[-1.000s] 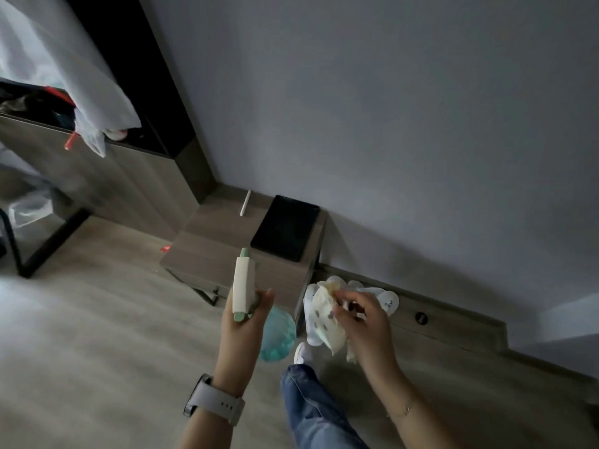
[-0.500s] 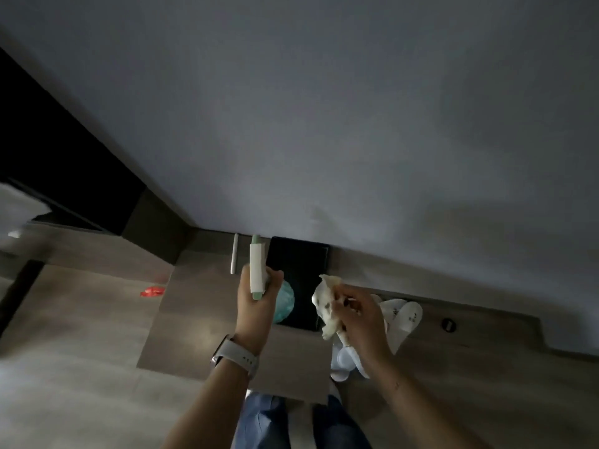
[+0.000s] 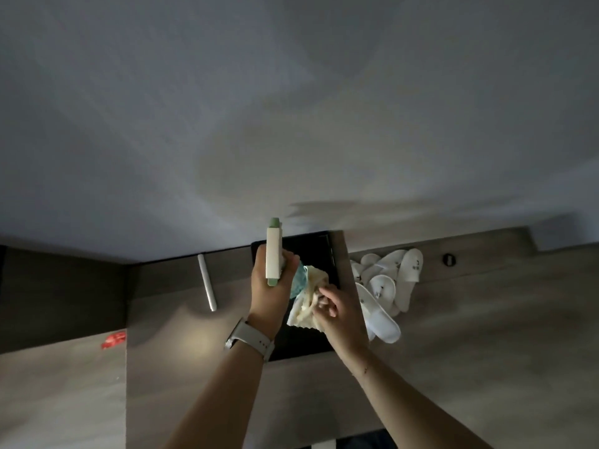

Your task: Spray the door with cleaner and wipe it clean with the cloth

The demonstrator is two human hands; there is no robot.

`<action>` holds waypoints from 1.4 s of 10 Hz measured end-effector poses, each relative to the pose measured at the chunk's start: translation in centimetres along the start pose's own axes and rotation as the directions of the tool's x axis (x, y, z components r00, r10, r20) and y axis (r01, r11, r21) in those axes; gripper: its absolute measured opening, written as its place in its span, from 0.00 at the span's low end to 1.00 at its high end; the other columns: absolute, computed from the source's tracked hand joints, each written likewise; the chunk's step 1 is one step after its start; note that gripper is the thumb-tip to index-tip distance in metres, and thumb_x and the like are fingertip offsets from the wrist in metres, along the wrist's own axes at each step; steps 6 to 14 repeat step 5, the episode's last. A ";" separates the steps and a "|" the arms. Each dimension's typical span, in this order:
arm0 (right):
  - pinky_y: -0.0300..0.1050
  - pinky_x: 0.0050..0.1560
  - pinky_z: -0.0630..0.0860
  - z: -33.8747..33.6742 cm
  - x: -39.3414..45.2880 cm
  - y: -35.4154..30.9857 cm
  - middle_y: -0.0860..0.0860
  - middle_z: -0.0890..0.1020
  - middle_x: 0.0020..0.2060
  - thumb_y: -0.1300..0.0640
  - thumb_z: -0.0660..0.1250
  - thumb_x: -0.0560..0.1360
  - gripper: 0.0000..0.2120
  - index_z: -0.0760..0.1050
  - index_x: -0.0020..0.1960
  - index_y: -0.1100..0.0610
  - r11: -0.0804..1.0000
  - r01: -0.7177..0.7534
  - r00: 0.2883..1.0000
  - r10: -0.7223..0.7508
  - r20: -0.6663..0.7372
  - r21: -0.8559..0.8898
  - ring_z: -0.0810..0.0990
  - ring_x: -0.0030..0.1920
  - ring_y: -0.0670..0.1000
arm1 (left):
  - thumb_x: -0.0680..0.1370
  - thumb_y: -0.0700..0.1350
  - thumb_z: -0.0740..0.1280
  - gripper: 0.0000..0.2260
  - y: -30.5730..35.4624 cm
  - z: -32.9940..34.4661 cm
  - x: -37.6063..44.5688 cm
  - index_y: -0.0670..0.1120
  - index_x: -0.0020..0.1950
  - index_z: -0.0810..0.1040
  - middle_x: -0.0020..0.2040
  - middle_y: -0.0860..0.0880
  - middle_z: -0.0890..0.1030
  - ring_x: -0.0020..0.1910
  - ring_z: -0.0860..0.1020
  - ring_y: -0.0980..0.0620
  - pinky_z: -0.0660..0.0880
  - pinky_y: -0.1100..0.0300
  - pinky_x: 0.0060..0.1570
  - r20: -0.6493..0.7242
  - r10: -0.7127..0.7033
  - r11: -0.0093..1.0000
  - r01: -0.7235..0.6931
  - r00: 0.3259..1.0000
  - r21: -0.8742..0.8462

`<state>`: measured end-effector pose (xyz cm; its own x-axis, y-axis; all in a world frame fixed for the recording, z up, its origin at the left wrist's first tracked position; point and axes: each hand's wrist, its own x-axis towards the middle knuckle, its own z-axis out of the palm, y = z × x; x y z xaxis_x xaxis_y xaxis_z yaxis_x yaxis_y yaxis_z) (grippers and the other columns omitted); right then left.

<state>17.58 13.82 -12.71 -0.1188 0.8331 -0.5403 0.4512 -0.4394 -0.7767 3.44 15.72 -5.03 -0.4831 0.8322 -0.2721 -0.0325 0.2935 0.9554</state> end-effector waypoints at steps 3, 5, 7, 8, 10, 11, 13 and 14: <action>0.27 0.63 0.66 -0.4 -2.9 -1.6 0.46 0.71 0.67 0.66 0.68 0.74 0.21 0.74 0.67 0.58 0.986 0.133 0.985 -0.143 -0.095 -0.103 0.69 0.67 0.43 | 0.76 0.37 0.70 0.18 -1.4 -1.1 -1.4 0.49 0.62 0.70 0.55 0.51 0.76 0.53 0.76 0.61 0.74 0.63 0.53 0.062 -0.018 0.995 0.012 0.998 0.096; 0.48 0.62 0.75 -3.5 -6.9 -4.9 0.45 0.79 0.58 0.58 0.68 0.74 0.18 0.75 0.61 0.46 0.964 0.266 0.964 -0.265 -0.036 0.025 0.77 0.61 0.44 | 0.75 0.35 0.71 0.25 0.6 -4.1 -6.0 0.47 0.69 0.68 0.66 0.50 0.69 0.67 0.68 0.51 0.67 0.53 0.68 0.037 -0.084 0.978 0.075 0.996 0.193; 0.48 0.62 0.75 -3.5 -6.9 -4.9 0.45 0.79 0.58 0.58 0.68 0.74 0.18 0.75 0.61 0.46 0.964 0.266 0.964 -0.265 -0.036 0.025 0.77 0.61 0.44 | 0.75 0.35 0.71 0.25 0.6 -4.1 -6.0 0.47 0.69 0.68 0.66 0.50 0.69 0.67 0.68 0.51 0.67 0.53 0.68 0.037 -0.084 0.978 0.075 0.996 0.193; 0.48 0.62 0.75 -3.5 -6.9 -4.9 0.45 0.79 0.58 0.58 0.68 0.74 0.18 0.75 0.61 0.46 0.964 0.266 0.964 -0.265 -0.036 0.025 0.77 0.61 0.44 | 0.75 0.35 0.71 0.25 0.6 -4.1 -6.0 0.47 0.69 0.68 0.66 0.50 0.69 0.67 0.68 0.51 0.67 0.53 0.68 0.037 -0.084 0.978 0.075 0.996 0.193; 0.48 0.62 0.75 -3.5 -6.9 -4.9 0.45 0.79 0.58 0.58 0.68 0.74 0.18 0.75 0.61 0.46 0.964 0.266 0.964 -0.265 -0.036 0.025 0.77 0.61 0.44 | 0.75 0.35 0.71 0.25 0.6 -4.1 -6.0 0.47 0.69 0.68 0.66 0.50 0.69 0.67 0.68 0.51 0.67 0.53 0.68 0.037 -0.084 0.978 0.075 0.996 0.193; 0.48 0.62 0.75 -3.5 -6.9 -4.9 0.45 0.79 0.58 0.58 0.68 0.74 0.18 0.75 0.61 0.46 0.964 0.266 0.964 -0.265 -0.036 0.025 0.77 0.61 0.44 | 0.75 0.35 0.71 0.25 0.6 -4.1 -6.0 0.47 0.69 0.68 0.66 0.50 0.69 0.67 0.68 0.51 0.67 0.53 0.68 0.037 -0.084 0.978 0.075 0.996 0.193; 0.48 0.62 0.75 -3.5 -6.9 -4.9 0.45 0.79 0.58 0.58 0.68 0.74 0.18 0.75 0.61 0.46 0.964 0.266 0.964 -0.265 -0.036 0.025 0.77 0.61 0.44 | 0.75 0.35 0.71 0.25 0.6 -4.1 -6.0 0.47 0.69 0.68 0.66 0.50 0.69 0.67 0.68 0.51 0.67 0.53 0.68 0.037 -0.084 0.978 0.075 0.996 0.193; 0.48 0.62 0.75 -3.5 -6.9 -4.9 0.45 0.79 0.58 0.58 0.68 0.74 0.18 0.75 0.61 0.46 0.964 0.266 0.964 -0.265 -0.036 0.025 0.77 0.61 0.44 | 0.75 0.35 0.71 0.25 0.6 -4.1 -6.0 0.47 0.69 0.68 0.66 0.50 0.69 0.67 0.68 0.51 0.67 0.53 0.68 0.037 -0.084 0.978 0.075 0.996 0.193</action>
